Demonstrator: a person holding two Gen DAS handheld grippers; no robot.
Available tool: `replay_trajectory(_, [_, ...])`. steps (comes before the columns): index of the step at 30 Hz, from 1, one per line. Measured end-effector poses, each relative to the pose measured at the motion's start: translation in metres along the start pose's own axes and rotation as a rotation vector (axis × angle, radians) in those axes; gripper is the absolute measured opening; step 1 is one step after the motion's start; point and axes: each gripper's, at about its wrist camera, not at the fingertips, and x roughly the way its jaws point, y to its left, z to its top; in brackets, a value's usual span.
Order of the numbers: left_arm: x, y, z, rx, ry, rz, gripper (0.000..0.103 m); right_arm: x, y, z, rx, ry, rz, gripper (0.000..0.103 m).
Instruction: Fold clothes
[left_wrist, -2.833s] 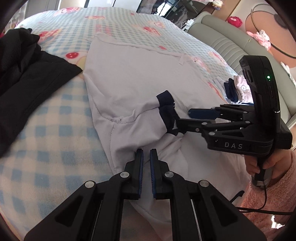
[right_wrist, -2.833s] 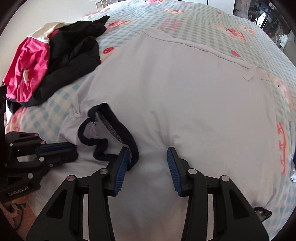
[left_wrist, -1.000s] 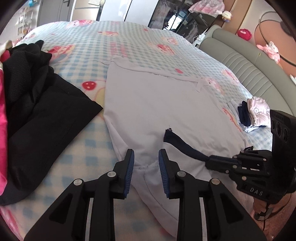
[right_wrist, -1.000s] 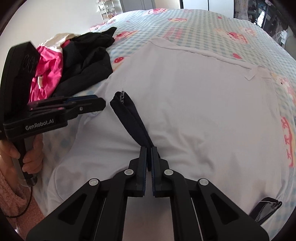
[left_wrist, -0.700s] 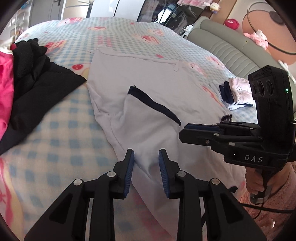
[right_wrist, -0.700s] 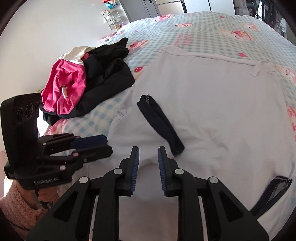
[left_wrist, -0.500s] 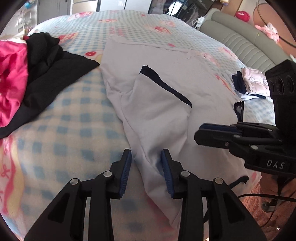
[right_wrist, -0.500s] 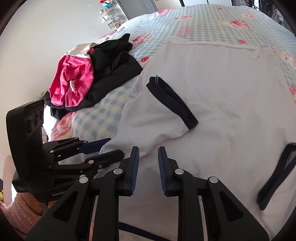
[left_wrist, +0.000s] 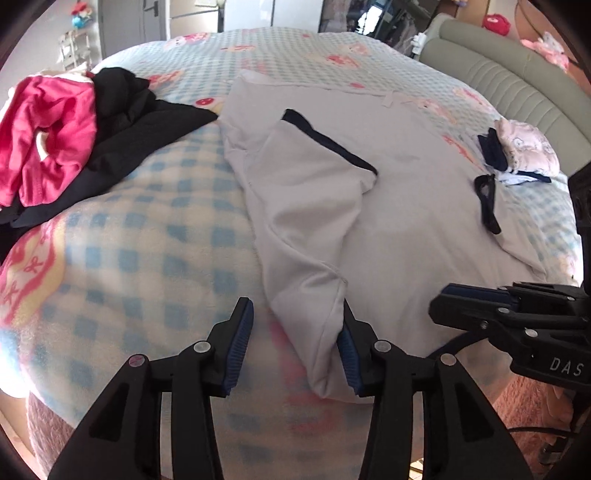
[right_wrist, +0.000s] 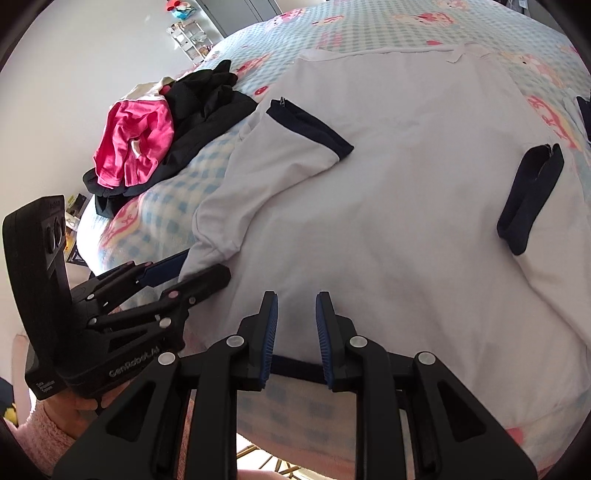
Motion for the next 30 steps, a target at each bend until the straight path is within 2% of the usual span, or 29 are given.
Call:
replay_trajectory(2, [-0.008,0.013,-0.002,-0.054,-0.021,0.024,0.034,0.003,0.000,-0.003,-0.006,0.015,-0.022,0.021])
replay_trajectory(4, [-0.016,0.024,-0.005,-0.084,-0.036,0.048,0.034,0.006,-0.001,-0.004,-0.004,0.030,-0.034,0.021])
replay_trajectory(9, [-0.021,0.043,-0.013,-0.146,-0.013,0.014,0.036,0.013,-0.001,0.000,-0.004,0.064,-0.057,0.021])
replay_trajectory(12, [-0.026,0.036,-0.010,-0.112,-0.037,-0.038,0.035,0.009,0.008,0.007,-0.031,0.048,-0.043,0.021])
replay_trajectory(15, [-0.025,0.027,-0.002,-0.069,-0.063,-0.072,0.036,0.003,0.022,0.024,-0.071,0.006,0.014,0.021])
replay_trajectory(19, [-0.009,0.027,0.008,-0.069,-0.067,-0.040,0.036,0.010,0.039,0.054,-0.112,-0.040,0.048,0.024])
replay_trajectory(21, [-0.005,0.032,0.010,-0.092,-0.065,-0.017,0.030,0.022,0.041,0.066,-0.108,-0.052,0.047,0.024])
replay_trajectory(22, [-0.003,0.035,0.010,-0.103,-0.061,-0.010,0.022,0.029,0.040,0.071,-0.101,-0.051,0.038,0.024])
replay_trajectory(25, [-0.001,0.045,0.004,-0.117,-0.034,-0.004,0.022,0.050,0.031,0.078,-0.080,-0.022,-0.004,0.024])
replay_trajectory(27, [0.001,0.052,-0.001,-0.137,-0.003,-0.022,0.022,0.059,0.023,0.075,-0.077,-0.002,-0.031,0.019])
replay_trajectory(30, [-0.005,0.059,-0.003,-0.154,0.012,-0.114,0.025,0.059,0.012,0.071,-0.058,-0.006,-0.056,0.009])
